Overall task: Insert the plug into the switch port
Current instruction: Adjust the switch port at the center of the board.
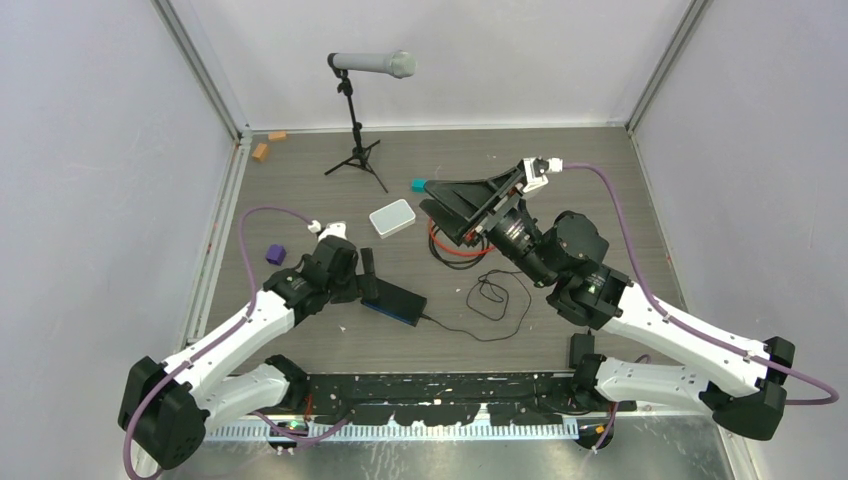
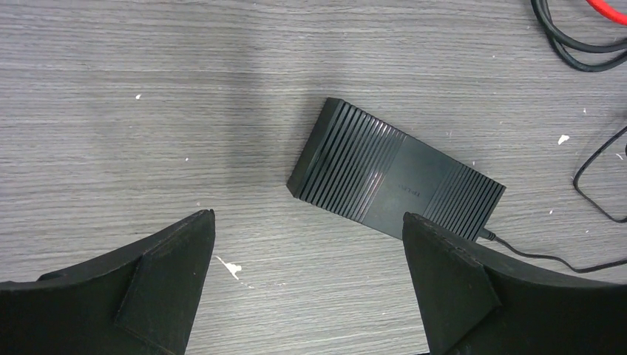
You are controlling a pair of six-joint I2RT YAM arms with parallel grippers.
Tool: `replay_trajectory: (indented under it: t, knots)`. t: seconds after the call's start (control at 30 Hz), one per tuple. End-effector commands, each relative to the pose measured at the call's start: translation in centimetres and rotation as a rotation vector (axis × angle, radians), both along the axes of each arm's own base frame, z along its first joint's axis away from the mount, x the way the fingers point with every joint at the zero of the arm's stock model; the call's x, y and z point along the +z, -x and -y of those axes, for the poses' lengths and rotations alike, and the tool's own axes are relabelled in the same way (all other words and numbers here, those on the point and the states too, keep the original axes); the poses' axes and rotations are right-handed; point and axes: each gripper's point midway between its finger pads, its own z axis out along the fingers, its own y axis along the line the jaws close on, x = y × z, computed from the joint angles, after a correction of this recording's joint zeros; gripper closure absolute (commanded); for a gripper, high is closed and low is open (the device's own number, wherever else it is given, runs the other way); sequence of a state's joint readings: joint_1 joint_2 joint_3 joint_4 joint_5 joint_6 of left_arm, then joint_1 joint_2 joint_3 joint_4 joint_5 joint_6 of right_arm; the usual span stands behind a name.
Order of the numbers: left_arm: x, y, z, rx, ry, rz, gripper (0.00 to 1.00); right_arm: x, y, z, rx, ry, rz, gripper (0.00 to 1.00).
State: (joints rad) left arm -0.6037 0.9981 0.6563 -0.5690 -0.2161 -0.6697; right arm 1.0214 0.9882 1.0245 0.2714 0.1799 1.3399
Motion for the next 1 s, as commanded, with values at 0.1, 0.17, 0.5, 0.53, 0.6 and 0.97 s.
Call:
replay_trajectory:
  t: [0.1,0.17,0.5,0.53,0.6,0.97]
  knots:
    - [2.7,-1.9,1.9,-0.085,0.054,0.106,0.0,3.0,0.9,2.1,-0.007,-0.129,0.026,0.27]
    - [3.3,-2.4,2.9,-0.147,0.074,0.145,0.0,3.5,1.2,2.3,0.003,-0.143,0.04,0.27]
    - [5.0,-2.6,8.9,-0.479,0.082,0.215,0.05,3.7,1.9,2.9,0.014,-0.141,0.055,0.27]
    - [4.9,-1.9,9.2,-0.494,0.064,0.214,0.05,3.7,2.0,3.1,0.012,-0.137,0.058,0.27]
    - [4.2,-0.1,9.6,-0.514,0.013,0.206,0.06,3.5,2.0,3.2,0.005,-0.121,0.064,0.27]
    - [-0.1,8.8,11.8,-0.558,0.125,0.117,0.12,0.7,1.4,4.4,-0.084,0.053,0.076,0.27]
